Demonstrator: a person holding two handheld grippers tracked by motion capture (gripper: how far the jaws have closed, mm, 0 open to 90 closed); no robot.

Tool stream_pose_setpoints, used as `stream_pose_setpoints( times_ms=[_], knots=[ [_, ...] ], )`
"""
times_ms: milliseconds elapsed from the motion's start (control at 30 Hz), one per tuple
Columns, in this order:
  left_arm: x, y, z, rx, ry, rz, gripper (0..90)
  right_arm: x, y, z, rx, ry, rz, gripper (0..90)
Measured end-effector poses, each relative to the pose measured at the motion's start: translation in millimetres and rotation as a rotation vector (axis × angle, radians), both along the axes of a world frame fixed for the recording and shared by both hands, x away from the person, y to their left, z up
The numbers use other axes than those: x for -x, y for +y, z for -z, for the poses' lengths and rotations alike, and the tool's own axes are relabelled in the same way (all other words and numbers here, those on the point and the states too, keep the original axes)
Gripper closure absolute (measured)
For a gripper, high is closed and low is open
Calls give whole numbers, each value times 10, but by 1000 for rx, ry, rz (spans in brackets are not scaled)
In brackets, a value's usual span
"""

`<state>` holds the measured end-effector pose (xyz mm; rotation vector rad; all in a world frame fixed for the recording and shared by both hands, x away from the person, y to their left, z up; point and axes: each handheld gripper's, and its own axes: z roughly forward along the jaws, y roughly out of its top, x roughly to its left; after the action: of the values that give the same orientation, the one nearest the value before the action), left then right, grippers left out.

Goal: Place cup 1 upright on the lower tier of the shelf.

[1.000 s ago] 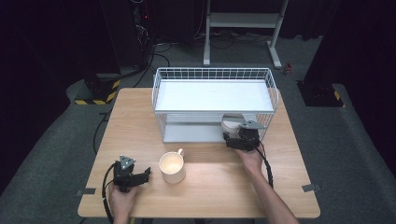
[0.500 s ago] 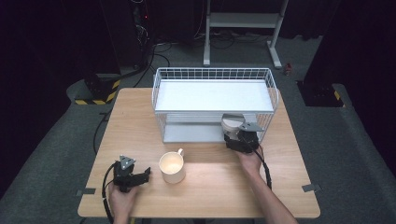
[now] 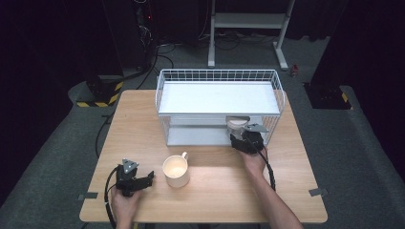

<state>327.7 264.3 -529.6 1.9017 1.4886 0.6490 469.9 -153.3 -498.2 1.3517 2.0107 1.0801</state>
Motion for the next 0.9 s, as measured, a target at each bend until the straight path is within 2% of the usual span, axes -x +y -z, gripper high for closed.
stream_pose_setpoints(
  times_ms=[267,367,433,600,833,900],
  knots=[
    [0,0,0,0,0,0,150,-39,-5,19,-4,-12,20,376],
    [0,0,0,0,0,0,150,-51,3,38,-27,7,39,392],
    [0,0,0,0,0,0,150,-65,3,43,-15,1,36,401],
    [0,0,0,0,0,0,149,-84,9,55,-28,6,54,455],
    [0,1,0,-1,0,0,150,-155,58,26,-6,18,61,503],
    [0,1,0,0,0,0,149,-178,63,27,5,4,58,524]
  ],
)
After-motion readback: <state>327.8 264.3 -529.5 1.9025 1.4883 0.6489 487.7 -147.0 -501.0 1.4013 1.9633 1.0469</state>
